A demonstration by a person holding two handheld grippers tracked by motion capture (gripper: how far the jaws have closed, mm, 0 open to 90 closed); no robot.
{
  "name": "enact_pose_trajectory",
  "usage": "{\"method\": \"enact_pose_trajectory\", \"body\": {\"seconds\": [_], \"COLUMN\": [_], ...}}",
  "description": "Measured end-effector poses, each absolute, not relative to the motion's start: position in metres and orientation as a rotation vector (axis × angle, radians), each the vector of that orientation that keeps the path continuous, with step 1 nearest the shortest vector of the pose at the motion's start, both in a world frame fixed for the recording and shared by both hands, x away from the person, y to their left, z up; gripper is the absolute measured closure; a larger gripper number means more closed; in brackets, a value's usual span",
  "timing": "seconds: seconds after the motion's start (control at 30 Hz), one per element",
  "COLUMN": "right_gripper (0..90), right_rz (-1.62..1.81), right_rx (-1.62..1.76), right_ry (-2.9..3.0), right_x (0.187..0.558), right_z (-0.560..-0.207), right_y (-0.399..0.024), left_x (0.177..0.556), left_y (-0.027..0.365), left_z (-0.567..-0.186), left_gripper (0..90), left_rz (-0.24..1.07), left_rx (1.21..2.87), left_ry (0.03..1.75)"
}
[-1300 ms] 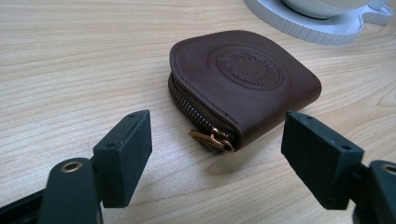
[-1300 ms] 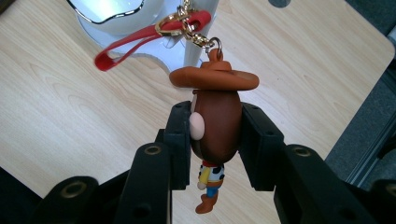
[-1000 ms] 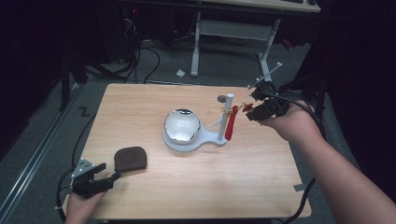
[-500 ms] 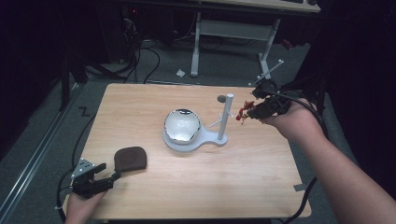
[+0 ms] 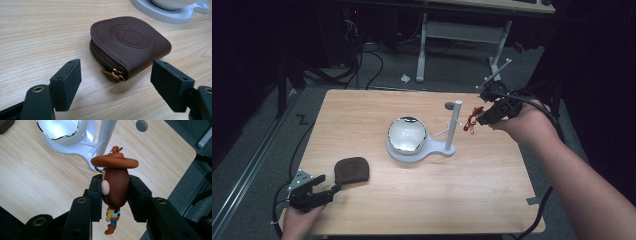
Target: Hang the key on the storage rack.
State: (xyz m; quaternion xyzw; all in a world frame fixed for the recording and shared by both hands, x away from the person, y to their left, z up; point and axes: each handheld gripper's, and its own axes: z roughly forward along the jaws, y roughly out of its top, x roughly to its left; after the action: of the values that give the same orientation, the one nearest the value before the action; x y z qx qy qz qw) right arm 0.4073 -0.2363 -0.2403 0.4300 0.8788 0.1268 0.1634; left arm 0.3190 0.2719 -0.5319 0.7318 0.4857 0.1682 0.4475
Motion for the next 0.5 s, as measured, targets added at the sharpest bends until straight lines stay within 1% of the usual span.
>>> {"method": "enact_pose_trajectory", "body": {"seconds": [0.5], "right_gripper": [66.8], "right_rz": [0.395], "right_rx": [1.195], "right_ry": [2.5], "right_x": [0.415], "right_z": [-0.234], "right_y": [-0.22], "left_x": [0.319], "left_y": [0.273], "left_z": [-0.532], "left_gripper": [25.1], "left_rz": [0.416], "left_rx": [1.807], "left_ry": [1.204]}}
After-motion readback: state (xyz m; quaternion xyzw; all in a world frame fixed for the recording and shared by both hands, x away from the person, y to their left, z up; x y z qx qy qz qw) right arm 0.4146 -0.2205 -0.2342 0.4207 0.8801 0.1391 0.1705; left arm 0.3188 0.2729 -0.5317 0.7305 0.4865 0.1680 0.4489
